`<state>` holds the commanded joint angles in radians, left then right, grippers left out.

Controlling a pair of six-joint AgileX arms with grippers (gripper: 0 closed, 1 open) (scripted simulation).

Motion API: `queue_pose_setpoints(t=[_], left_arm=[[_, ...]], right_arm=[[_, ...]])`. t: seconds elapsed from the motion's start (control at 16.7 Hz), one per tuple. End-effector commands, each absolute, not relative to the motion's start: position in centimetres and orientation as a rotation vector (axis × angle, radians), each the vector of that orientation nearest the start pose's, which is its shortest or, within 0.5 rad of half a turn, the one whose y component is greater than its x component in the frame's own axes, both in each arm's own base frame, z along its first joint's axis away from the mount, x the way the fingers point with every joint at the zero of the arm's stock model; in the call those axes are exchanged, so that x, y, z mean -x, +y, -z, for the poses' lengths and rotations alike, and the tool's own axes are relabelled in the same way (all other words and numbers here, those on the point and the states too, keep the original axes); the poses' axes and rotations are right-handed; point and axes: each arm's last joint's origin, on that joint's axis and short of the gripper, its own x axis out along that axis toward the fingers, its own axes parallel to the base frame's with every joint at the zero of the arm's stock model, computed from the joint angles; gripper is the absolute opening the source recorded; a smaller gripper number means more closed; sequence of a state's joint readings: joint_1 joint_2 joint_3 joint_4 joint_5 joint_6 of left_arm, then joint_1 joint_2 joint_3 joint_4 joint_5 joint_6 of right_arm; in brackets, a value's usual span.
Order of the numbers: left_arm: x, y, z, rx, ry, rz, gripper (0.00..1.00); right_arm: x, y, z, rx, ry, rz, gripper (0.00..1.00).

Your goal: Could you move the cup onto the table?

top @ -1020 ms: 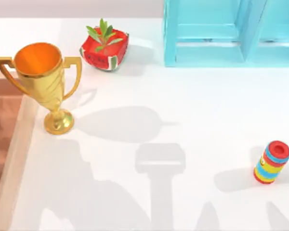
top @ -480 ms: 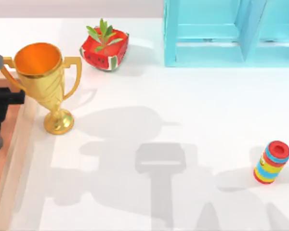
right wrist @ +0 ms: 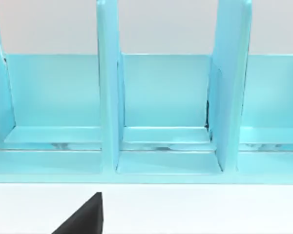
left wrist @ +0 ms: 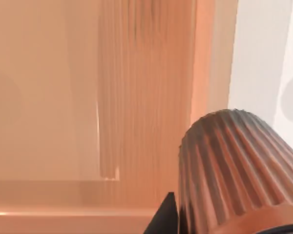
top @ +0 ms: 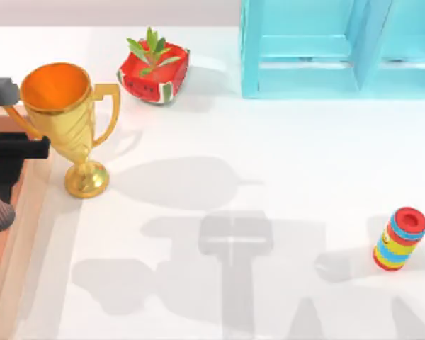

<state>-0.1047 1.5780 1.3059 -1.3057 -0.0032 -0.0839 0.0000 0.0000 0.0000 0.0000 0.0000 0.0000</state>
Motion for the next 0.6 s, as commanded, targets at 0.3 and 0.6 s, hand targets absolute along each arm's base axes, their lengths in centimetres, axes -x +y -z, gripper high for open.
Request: queue_pose_setpoints(t=[0.3,0.6], left_arm=[[-27.5,-7.2,-25.8,-0.027,1.585,0.010,0.00],[-23.6,-16.4,-25.5,-0.043,1.605,0.004,0.00]], right_arm=[[-10.6,-0.1,-16.0,0.000,0.000,0.000,1.00],[-10.6,-0.1,-16.0,0.000,0.000,0.000,1.00]])
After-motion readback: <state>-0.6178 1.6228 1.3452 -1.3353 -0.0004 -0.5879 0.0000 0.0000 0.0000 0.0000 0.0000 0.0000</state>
